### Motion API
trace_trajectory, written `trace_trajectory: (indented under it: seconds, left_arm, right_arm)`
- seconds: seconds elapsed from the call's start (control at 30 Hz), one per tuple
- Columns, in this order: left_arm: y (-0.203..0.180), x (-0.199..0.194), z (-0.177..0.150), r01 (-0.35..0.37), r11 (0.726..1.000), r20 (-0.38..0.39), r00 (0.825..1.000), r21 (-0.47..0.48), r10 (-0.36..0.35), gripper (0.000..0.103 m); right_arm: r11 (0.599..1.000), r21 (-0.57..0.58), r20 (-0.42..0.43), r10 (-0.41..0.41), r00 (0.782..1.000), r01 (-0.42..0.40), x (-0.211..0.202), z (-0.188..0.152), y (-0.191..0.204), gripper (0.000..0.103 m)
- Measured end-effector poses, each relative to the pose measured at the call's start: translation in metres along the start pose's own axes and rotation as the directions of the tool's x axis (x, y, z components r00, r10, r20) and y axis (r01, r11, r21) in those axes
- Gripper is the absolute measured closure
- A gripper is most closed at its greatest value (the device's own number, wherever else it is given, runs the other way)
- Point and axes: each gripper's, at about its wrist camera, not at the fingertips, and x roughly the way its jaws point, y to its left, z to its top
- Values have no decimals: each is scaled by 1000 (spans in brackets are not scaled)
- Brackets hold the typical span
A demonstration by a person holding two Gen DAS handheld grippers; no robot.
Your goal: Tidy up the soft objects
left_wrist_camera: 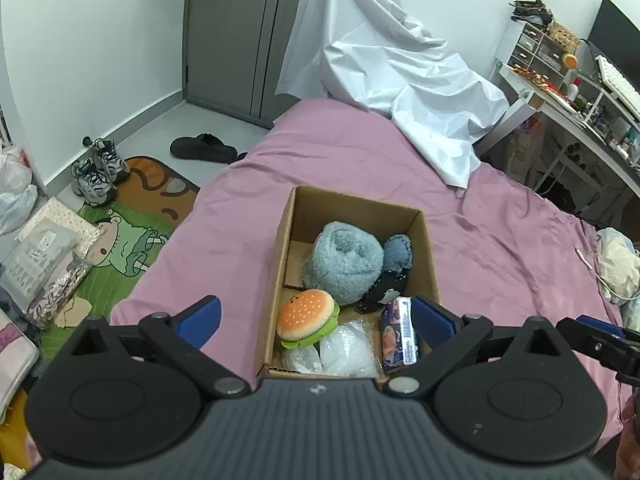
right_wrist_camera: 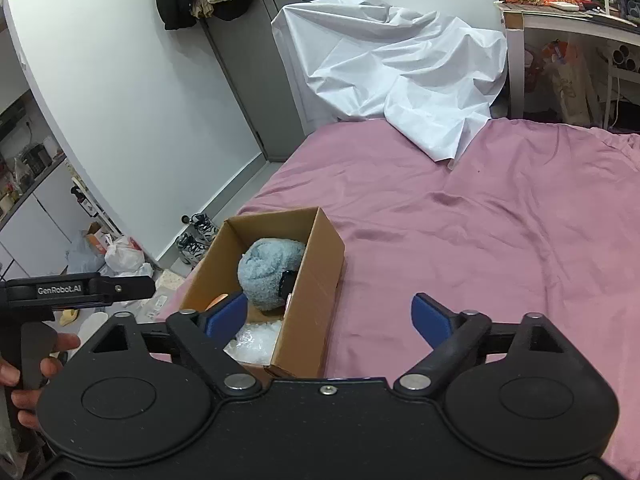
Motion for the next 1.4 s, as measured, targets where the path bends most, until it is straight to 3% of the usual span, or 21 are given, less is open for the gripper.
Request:
trace_trajectory:
  seconds: [0.4,0.77,1.4]
  left_arm:
    - [-21,-43,2,36,998,-14,999,59,-36,1]
    - [-52,-85,-6,93,991,-15,996,99,-92,1]
    - [-93,-125,-36,102,984,-51,994,148,-96,1]
  right_arm:
    - [1000,12,-7,28,1000,-28,-46,17,-13,0]
    - [998,13,-22,68,997,-68,-91,18,-20,0]
    - [996,-14,-43,84,996,-84,-131,5,-5,0]
